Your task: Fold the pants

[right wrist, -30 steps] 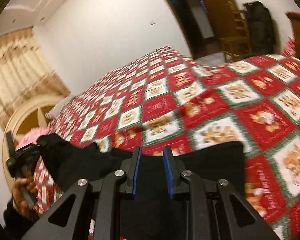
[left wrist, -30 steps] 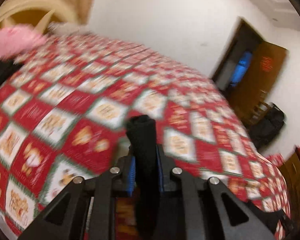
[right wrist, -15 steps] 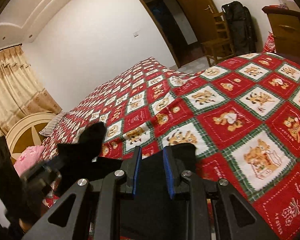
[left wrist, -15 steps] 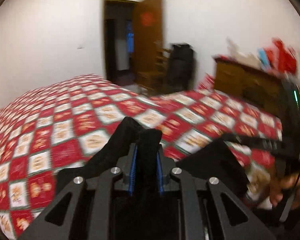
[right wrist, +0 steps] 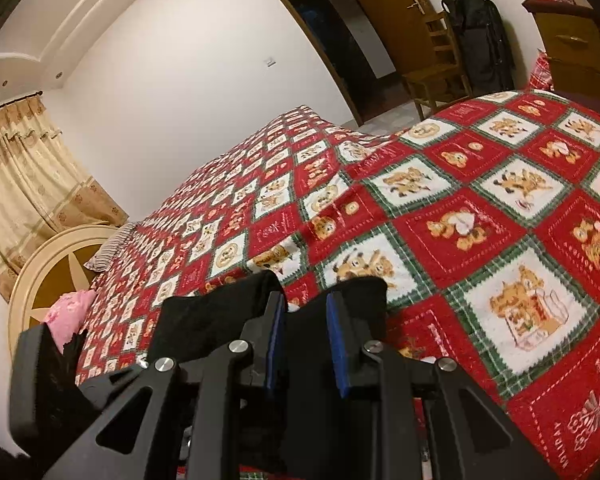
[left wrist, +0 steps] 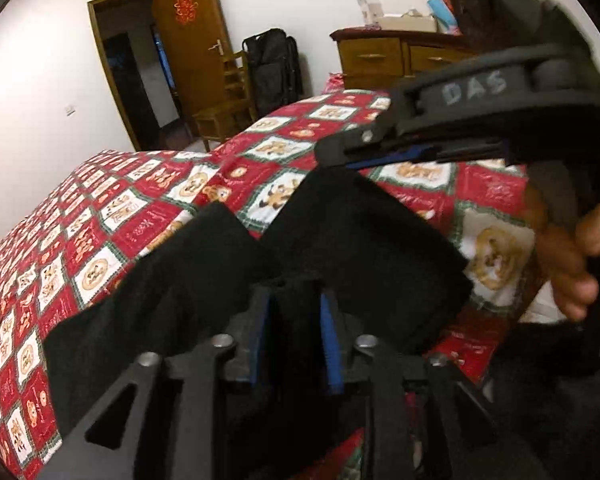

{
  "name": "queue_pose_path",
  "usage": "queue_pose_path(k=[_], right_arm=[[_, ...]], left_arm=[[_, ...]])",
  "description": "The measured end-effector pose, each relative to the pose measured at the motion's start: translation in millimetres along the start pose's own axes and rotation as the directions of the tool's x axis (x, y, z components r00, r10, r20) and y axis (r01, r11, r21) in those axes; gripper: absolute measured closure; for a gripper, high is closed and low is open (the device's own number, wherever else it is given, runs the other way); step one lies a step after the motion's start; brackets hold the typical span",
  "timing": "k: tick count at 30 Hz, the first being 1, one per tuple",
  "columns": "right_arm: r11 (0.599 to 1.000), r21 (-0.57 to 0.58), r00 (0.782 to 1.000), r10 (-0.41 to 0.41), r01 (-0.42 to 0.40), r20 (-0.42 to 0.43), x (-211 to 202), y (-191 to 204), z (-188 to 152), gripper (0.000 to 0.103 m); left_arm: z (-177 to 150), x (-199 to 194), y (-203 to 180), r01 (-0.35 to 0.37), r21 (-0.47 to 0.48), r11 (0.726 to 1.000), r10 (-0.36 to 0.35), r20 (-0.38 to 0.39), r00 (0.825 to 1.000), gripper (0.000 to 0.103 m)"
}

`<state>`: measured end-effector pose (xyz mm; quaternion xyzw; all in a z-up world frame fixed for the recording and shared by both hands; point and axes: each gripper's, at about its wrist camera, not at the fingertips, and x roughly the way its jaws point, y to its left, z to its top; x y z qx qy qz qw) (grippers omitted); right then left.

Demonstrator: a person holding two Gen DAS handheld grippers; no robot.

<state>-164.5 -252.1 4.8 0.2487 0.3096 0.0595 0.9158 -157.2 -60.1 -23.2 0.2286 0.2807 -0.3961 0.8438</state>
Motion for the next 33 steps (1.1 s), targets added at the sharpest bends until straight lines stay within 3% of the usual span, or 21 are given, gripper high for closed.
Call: queue_pose_path(k=[1, 2, 3, 4, 5, 9, 11, 13, 15, 19, 21, 23, 26, 28, 33], right_arm=[[1.000, -0.008, 1.000, 0.021, -0.021, 0.002, -2, 2, 4, 0.079], [0.999, -0.018, 0.999, 0.042, -0.042, 0.002, -5, 5, 8, 0.073], [0.998, -0.024, 0.998, 0.061, -0.061, 0.001, -6, 8, 11, 0.066], [0.997, -0.025, 0.997, 0.076, -0.076, -0.001, -7, 10, 12, 0.048], [0.995, -0.020, 0.996, 0.093, -0.093, -0.004, -5, 12, 12, 0.041], [0.990, -0.017, 0.987, 0.137, -0.139, -0.085, 18, 22, -2, 0.041], [0.991, -0.042, 0.984, 0.119, -0.125, -0.131, 34, 30, -12, 0.041], [0.991, -0.093, 0.984, 0.079, -0.095, -0.159, 51, 40, -21, 0.041], [0.989, -0.138, 0.985, 0.024, -0.048, -0.169, 63, 48, -26, 0.041], [0.989, -0.145, 0.980, -0.040, 0.012, -0.196, 80, 50, -32, 0.041], [0.989, -0.151, 0.976, -0.028, -0.005, -0.216, 84, 51, -36, 0.044], [0.983, -0.184, 0.969, -0.046, 0.001, -0.242, 88, 55, -44, 0.055], [0.981, -0.191, 0.966, -0.033, -0.017, -0.257, 90, 54, -46, 0.080], [0.980, -0.197, 0.966, -0.015, -0.037, -0.258, 86, 56, -45, 0.087], [0.975, -0.213, 0.978, 0.019, -0.064, -0.206, 58, 65, -38, 0.089]], left_arm=[[2, -12, 5, 0.006, -0.006, 1.000, -0.006, 0.023, 1.000, 0.042], [2, -18, 6, 0.001, -0.007, 1.000, 0.000, 0.042, 0.999, 0.033], [3, -28, 11, -0.014, -0.012, 1.000, 0.015, 0.073, 0.997, 0.017], [4, -44, 21, -0.028, -0.027, 0.999, 0.031, 0.113, 0.993, 0.008], [4, -54, 29, -0.031, -0.047, 0.998, 0.037, 0.137, 0.990, 0.005], [-2, -78, 84, -0.075, -0.208, 0.975, 0.108, 0.152, 0.982, 0.004], [-10, -73, 116, -0.161, -0.316, 0.935, 0.198, 0.088, 0.976, 0.004], [-24, -62, 151, -0.235, -0.444, 0.864, 0.255, -0.015, 0.967, 0.004], [-40, -51, 178, -0.269, -0.551, 0.790, 0.261, -0.095, 0.961, 0.004], [-73, -42, 203, -0.320, -0.666, 0.673, 0.264, -0.188, 0.946, 0.004], [-82, -39, 205, -0.337, -0.675, 0.656, 0.266, -0.210, 0.941, 0.004], [-86, -35, 203, -0.355, -0.671, 0.650, 0.273, -0.230, 0.934, 0.004], [-89, -36, 206, -0.354, -0.682, 0.640, 0.269, -0.233, 0.934, 0.004], [-88, -37, 207, -0.348, -0.689, 0.635, 0.267, -0.227, 0.937, 0.004], [-81, -43, 210, -0.345, -0.689, 0.637, 0.280, -0.210, 0.937, 0.004]])
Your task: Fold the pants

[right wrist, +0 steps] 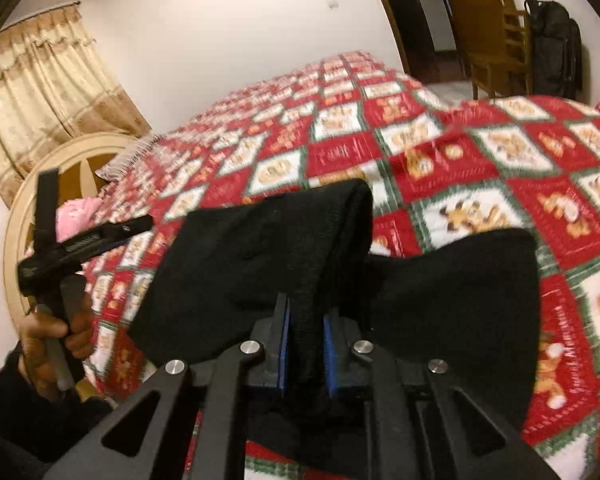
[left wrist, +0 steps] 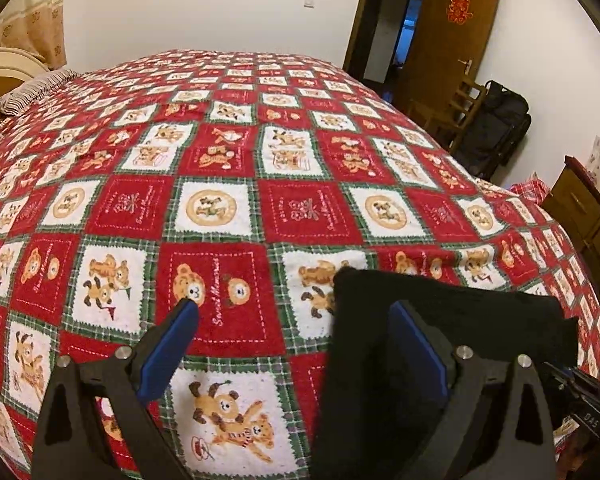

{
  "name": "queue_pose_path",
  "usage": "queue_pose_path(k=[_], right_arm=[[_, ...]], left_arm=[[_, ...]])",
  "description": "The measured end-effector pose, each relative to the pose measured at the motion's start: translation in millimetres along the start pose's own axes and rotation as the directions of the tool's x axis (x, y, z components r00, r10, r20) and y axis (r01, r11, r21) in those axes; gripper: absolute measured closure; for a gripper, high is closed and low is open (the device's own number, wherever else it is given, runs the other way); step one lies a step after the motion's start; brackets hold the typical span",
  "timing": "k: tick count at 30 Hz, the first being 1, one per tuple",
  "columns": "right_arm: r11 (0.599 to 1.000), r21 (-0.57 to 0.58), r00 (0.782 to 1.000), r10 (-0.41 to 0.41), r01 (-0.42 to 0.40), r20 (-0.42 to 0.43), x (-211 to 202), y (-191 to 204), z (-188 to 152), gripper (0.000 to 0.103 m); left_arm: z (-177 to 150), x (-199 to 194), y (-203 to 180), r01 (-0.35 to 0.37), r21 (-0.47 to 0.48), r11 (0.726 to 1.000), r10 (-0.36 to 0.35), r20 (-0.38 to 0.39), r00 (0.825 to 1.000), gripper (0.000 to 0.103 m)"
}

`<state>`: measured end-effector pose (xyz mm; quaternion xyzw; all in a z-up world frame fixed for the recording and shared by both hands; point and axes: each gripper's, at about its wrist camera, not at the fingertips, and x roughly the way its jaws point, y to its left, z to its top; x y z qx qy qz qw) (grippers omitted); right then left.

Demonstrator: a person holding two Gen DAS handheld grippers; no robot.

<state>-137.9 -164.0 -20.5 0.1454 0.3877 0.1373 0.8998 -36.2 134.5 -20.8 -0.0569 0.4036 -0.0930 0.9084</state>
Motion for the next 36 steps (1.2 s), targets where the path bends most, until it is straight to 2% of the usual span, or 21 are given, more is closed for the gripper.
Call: queue_pose_path(k=[2, 5, 9, 13, 14, 19, 20, 22, 24, 26, 28, 30, 32, 36], right_arm=[[1.000, 0.004, 1.000, 0.013, -0.013, 0.017, -16, 2, 1, 0.089], [1.000, 0.008, 0.999, -0.010, 0.010, 0.041, -43, -1, 0, 0.089], [0.995, 0.037, 0.995, -0.093, 0.092, 0.025, -65, -20, -11, 0.089], [0.986, 0.072, 0.988, -0.145, 0.148, -0.043, -52, -44, -24, 0.089], [0.983, 0.050, 0.983, -0.175, 0.178, -0.051, -44, -47, -28, 0.089], [0.985, 0.054, 0.986, -0.161, 0.163, -0.043, -42, -50, -30, 0.089], [0.986, 0.065, 0.988, -0.153, 0.155, -0.037, -46, -52, -29, 0.086], [0.986, 0.084, 0.989, -0.145, 0.147, -0.018, -55, -52, -29, 0.083], [0.985, 0.074, 0.986, -0.162, 0.159, 0.042, -71, -47, -25, 0.083], [0.980, 0.044, 0.971, -0.198, 0.194, 0.132, -87, -40, -17, 0.083], [0.976, 0.013, 0.959, -0.218, 0.219, 0.180, -93, -32, -8, 0.083], [0.978, -0.040, 0.965, -0.193, 0.204, 0.177, -86, -22, 2, 0.083], [0.982, -0.114, 0.981, -0.130, 0.147, 0.146, -67, -4, 13, 0.083], [0.978, -0.206, 0.999, 0.004, 0.004, 0.040, -22, 26, 15, 0.083]], left_arm=[[3, -5, -1, 0.003, 0.004, 1.000, -0.003, 0.016, 1.000, 0.004], [7, -11, -7, -0.004, 0.023, 1.000, 0.003, 0.036, 0.999, 0.004], [6, -13, -22, 0.015, 0.061, 0.998, -0.018, 0.044, 0.999, 0.004], [0, -3, -43, -0.009, 0.122, 0.992, 0.005, 0.029, 1.000, 0.004], [-2, -1, -47, -0.014, 0.132, 0.991, 0.012, 0.021, 1.000, 0.004], [-19, 20, -66, -0.068, 0.202, 0.977, 0.072, -0.014, 0.997, 0.004], [-24, 26, -69, -0.088, 0.222, 0.971, 0.095, -0.022, 0.995, 0.004], [-31, 35, -72, -0.113, 0.252, 0.961, 0.125, -0.033, 0.992, 0.004], [-33, 35, -73, -0.119, 0.266, 0.957, 0.134, -0.036, 0.990, 0.004], [-30, 30, -73, -0.123, 0.271, 0.955, 0.136, -0.031, 0.990, 0.004], [-24, 23, -71, -0.134, 0.282, 0.950, 0.147, -0.025, 0.989, 0.004], [-15, 13, -66, -0.147, 0.266, 0.953, 0.151, 0.007, 0.989, 0.004], [-7, 6, -60, -0.140, 0.235, 0.962, 0.137, 0.026, 0.990, 0.004], [4, 13, -61, -0.077, 0.201, 0.977, 0.081, -0.011, 0.997, 0.004]])
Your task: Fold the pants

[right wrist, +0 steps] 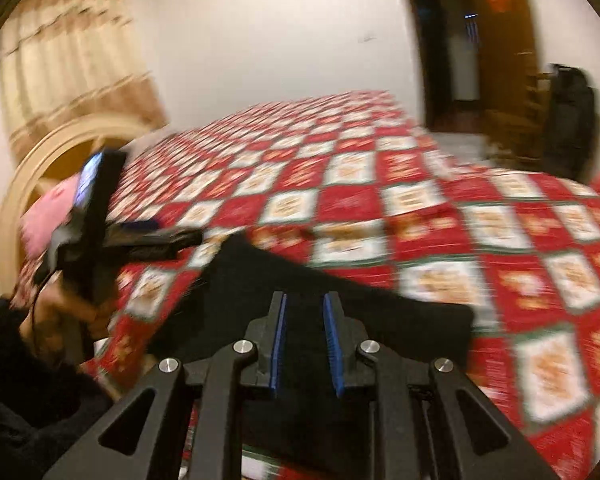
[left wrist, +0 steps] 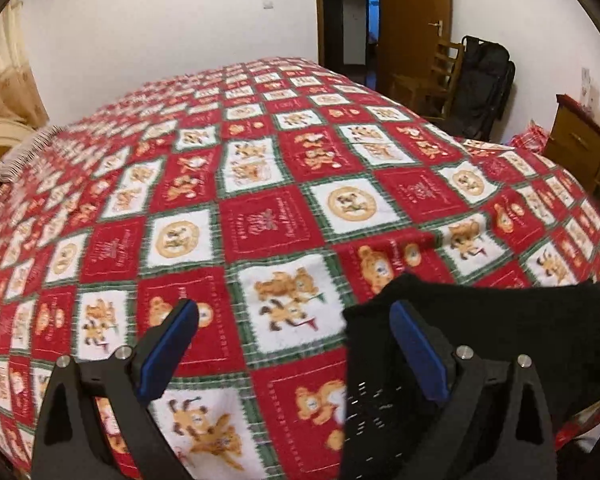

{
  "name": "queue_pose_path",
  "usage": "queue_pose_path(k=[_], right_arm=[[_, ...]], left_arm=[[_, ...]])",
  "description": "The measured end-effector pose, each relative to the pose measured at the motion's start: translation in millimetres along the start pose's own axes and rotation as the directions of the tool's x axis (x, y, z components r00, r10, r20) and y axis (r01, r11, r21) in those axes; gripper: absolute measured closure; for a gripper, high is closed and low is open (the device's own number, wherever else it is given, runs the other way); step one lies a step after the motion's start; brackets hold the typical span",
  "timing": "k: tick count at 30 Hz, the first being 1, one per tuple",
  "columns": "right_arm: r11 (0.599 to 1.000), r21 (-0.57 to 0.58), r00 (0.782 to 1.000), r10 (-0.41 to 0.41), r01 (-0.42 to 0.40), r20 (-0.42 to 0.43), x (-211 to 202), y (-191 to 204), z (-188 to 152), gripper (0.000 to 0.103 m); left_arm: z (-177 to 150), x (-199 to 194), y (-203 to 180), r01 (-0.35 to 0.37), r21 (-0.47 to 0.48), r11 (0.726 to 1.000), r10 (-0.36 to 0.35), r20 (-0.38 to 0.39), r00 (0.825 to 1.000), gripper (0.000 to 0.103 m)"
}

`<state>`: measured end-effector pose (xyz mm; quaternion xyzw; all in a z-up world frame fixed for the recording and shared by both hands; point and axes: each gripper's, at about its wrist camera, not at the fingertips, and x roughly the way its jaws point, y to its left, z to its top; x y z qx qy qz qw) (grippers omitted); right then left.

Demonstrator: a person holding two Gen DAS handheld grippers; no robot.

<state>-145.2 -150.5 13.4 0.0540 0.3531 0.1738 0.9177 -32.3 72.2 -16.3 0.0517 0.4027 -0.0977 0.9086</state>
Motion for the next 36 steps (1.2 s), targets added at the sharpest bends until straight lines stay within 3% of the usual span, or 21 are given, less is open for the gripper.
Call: queue_pose_path(k=[4, 9, 15, 20, 24, 28, 36], right_arm=[[0.988, -0.051, 0.980, 0.135, -0.143, -0.144, 49, 30, -22, 0.083], [0.986, -0.055, 0.970, 0.143, -0.156, -0.197, 66, 36, -50, 0.083], [0.987, -0.058, 0.969, 0.134, -0.149, -0.208, 64, 37, -47, 0.083], [0.996, -0.015, 0.994, 0.093, -0.093, -0.053, 15, 19, -28, 0.083], [0.995, 0.014, 0.994, -0.096, 0.096, 0.057, -23, -14, -16, 0.083], [0.967, 0.024, 0.967, -0.254, 0.253, 0.032, -21, -41, -13, 0.083], [0.953, 0.072, 0.955, -0.294, 0.295, -0.028, 5, -62, -22, 0.083]], left_arm=[[3, 23, -19, 0.007, 0.039, 0.999, -0.006, -0.040, 0.999, 0.004], [4, 48, -33, -0.054, 0.072, 0.996, 0.059, -0.067, 0.996, 0.004], [6, 58, -37, -0.098, 0.088, 0.991, 0.105, -0.073, 0.992, 0.004], [7, 54, -35, -0.098, 0.088, 0.991, 0.105, -0.074, 0.992, 0.004], [9, 35, -38, -0.107, 0.106, 0.989, 0.111, -0.031, 0.993, 0.004], [7, 18, -47, -0.089, 0.111, 0.990, 0.090, -0.006, 0.996, 0.004], [-6, 32, -65, -0.113, 0.152, 0.982, 0.118, -0.027, 0.993, 0.004]])
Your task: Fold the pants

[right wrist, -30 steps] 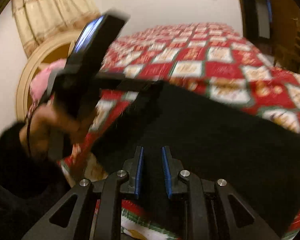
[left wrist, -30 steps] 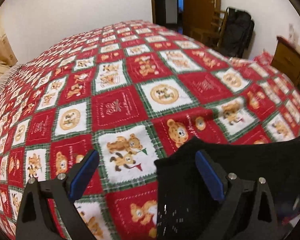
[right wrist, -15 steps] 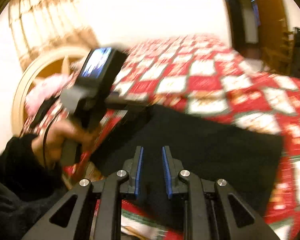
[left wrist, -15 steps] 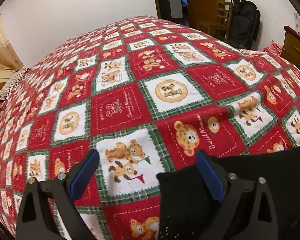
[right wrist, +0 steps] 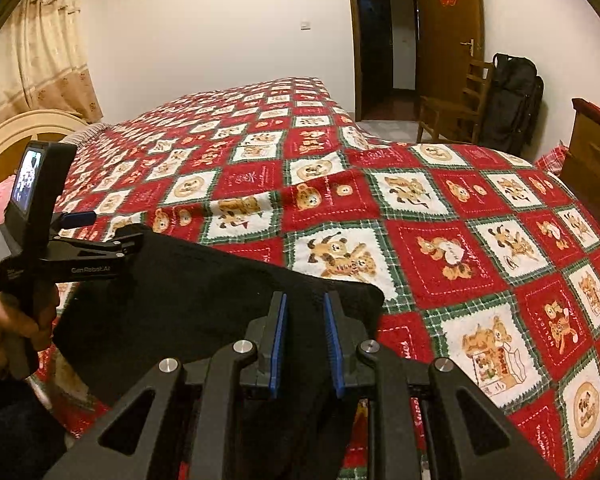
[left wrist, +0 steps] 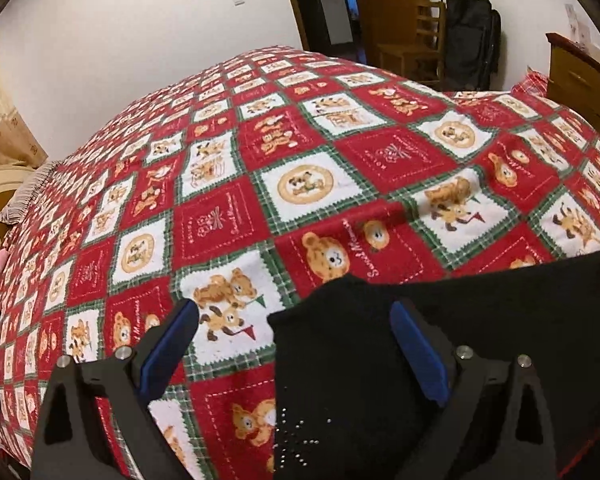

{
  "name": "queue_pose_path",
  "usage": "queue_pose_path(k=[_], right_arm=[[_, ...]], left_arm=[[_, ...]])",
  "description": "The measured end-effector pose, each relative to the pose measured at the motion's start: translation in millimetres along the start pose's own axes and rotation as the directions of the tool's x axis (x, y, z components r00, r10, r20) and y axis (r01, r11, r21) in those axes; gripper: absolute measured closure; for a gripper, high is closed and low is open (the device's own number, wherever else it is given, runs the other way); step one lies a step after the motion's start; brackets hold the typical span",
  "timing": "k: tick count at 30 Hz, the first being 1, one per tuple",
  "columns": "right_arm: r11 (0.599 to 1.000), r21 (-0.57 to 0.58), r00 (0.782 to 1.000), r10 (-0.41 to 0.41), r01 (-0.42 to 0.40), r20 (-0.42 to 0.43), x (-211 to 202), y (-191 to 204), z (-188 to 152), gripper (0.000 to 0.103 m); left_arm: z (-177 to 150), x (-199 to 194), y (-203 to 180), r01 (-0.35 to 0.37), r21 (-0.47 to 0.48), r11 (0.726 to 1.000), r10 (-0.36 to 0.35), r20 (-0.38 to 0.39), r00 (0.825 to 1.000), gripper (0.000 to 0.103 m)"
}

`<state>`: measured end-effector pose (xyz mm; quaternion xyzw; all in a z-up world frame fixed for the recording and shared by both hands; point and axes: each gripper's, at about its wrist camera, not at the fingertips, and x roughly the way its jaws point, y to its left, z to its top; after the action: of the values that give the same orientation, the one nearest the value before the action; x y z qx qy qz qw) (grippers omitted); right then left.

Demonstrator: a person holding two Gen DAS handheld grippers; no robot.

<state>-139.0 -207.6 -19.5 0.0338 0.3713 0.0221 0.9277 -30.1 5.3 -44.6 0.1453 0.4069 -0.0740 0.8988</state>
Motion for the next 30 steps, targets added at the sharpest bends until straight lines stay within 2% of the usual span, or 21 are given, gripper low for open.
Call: queue_pose_path(k=[11, 14, 20, 23, 26, 30], right_arm=[[0.998, 0.064, 1.000, 0.026, -0.026, -0.004, 14, -10, 9, 0.083], [0.997, 0.069, 1.000, 0.031, -0.031, -0.002, 19, -12, 12, 0.083], [0.990, 0.117, 0.997, 0.081, -0.080, -0.003, 26, -23, 19, 0.083], [0.975, 0.171, 0.989, 0.135, -0.144, 0.063, 6, -32, 14, 0.083], [0.974, 0.155, 0.982, 0.148, -0.166, 0.117, -24, -34, 8, 0.083], [0.983, 0.102, 0.987, 0.148, -0.154, 0.065, -46, -26, -10, 0.083]], left_arm=[[0, 10, 0, 0.002, -0.026, 1.000, -0.002, -0.014, 1.000, 0.004], [-2, 14, 1, -0.012, -0.032, 0.999, 0.012, -0.010, 1.000, 0.000], [-11, 17, 11, 0.031, -0.076, 0.997, -0.032, -0.012, 0.999, 0.000], [-19, 12, 13, 0.033, -0.078, 0.996, -0.034, -0.013, 0.999, 0.000], [-23, 11, 13, 0.032, -0.076, 0.997, -0.033, -0.005, 0.999, 0.000], [-22, 14, 16, 0.048, -0.099, 0.994, -0.050, -0.017, 0.999, 0.000]])
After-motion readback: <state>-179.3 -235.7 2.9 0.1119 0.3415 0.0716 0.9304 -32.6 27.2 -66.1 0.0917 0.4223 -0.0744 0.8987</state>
